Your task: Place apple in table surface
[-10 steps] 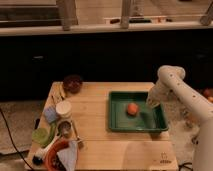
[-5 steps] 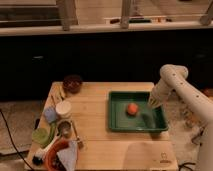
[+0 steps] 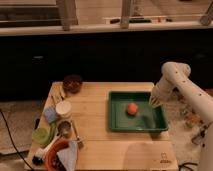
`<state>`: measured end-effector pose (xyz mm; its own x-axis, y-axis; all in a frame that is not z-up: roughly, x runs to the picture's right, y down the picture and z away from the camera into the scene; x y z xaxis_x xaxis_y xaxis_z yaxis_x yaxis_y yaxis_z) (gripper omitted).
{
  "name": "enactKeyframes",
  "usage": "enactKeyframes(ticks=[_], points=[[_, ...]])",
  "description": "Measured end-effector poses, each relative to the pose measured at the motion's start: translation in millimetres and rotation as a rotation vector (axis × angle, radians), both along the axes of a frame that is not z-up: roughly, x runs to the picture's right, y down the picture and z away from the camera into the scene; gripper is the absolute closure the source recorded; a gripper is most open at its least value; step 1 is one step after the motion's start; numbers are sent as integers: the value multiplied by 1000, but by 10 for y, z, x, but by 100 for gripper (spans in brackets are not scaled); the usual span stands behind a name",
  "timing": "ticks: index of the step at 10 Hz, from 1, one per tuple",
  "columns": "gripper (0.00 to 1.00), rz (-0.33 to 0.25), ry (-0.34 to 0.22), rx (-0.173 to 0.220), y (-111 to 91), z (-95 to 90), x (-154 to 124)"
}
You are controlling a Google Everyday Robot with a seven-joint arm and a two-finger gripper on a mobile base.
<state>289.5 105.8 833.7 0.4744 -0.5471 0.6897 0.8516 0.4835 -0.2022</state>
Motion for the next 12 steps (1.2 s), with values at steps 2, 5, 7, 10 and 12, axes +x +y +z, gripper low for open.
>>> enactKeyframes(ticks=[2,5,7,10,12], points=[[29,-9,-15,-3,8,-12,-70],[20,-7,-22,22,8,-56,-138],[20,-10,-40,40,-30,-69,-250],[20,-31,-79,52,-83,-71,-433],[20,-55,-108,54,-107,-32,-584]])
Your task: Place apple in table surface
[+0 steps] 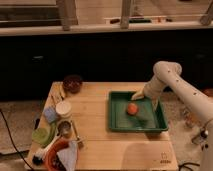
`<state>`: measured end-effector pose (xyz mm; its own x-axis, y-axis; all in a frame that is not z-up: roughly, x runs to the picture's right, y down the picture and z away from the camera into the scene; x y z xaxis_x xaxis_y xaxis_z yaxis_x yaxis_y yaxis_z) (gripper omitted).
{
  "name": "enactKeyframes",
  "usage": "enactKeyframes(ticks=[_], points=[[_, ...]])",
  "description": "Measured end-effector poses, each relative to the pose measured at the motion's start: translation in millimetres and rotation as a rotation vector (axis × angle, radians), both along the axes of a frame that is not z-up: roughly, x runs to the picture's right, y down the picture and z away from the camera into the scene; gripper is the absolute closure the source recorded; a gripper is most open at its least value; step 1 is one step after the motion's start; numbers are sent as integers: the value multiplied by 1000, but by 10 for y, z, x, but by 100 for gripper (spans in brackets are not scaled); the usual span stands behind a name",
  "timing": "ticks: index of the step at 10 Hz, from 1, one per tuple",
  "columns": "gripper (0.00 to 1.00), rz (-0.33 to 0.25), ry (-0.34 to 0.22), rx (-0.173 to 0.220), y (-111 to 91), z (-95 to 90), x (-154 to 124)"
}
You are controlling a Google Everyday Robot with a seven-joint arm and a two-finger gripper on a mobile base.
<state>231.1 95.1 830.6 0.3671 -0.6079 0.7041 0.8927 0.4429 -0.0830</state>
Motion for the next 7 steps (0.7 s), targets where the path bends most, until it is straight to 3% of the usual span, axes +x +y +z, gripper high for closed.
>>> enactKeyframes(ticks=[7], points=[[20,-60,-33,-54,261,274,-278]])
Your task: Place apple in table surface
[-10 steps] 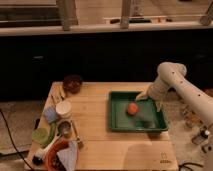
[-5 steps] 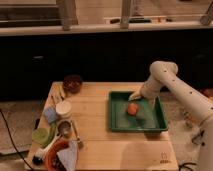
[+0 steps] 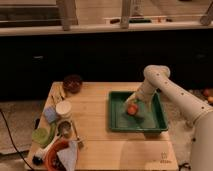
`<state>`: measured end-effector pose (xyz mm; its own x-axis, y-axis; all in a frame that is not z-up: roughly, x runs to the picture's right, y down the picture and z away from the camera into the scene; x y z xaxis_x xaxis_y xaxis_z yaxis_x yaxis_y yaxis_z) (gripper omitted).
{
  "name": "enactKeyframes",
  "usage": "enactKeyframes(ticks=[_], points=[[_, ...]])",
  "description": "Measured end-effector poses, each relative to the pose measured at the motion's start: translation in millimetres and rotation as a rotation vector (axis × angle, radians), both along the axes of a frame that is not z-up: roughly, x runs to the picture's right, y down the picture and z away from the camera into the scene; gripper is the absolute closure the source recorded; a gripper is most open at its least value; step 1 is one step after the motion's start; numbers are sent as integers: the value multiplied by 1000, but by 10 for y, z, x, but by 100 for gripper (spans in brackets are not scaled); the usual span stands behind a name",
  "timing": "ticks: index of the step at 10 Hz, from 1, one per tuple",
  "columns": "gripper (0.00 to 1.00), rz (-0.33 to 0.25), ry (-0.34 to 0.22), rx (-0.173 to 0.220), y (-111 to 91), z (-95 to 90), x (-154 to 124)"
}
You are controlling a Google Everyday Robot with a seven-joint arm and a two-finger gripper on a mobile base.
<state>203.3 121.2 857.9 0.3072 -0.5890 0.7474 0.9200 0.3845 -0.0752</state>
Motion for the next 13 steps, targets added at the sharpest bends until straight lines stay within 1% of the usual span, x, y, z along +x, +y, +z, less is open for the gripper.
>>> enactKeyframes(ticks=[4,5,6,8,11,12,13], points=[[20,-11,-2,-15,63,121,-96],[22,-17,-6,-21,73,162,-119],[27,-24,-7,-25,86,192,-131],[47,-42,-13,-24,93,248,-180],[77,-51,-16,-19,76,290,-173],[89,-51,-19,-17,66,293,-172],[97,-49,-17,-15,64,283,-139]])
